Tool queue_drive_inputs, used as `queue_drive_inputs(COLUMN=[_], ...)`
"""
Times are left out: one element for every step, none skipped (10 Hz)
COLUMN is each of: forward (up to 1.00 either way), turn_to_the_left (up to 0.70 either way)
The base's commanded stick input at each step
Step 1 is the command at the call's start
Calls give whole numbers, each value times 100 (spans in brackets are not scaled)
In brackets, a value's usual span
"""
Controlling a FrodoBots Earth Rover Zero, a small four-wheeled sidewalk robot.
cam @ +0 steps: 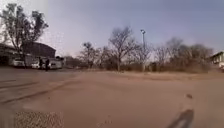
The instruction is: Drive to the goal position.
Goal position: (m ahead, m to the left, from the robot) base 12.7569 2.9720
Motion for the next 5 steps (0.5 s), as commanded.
queue_drive_inputs(forward=[70, 70, 70, 70, 70], turn_to_the_left=[0, 0, 0, 0, 0])
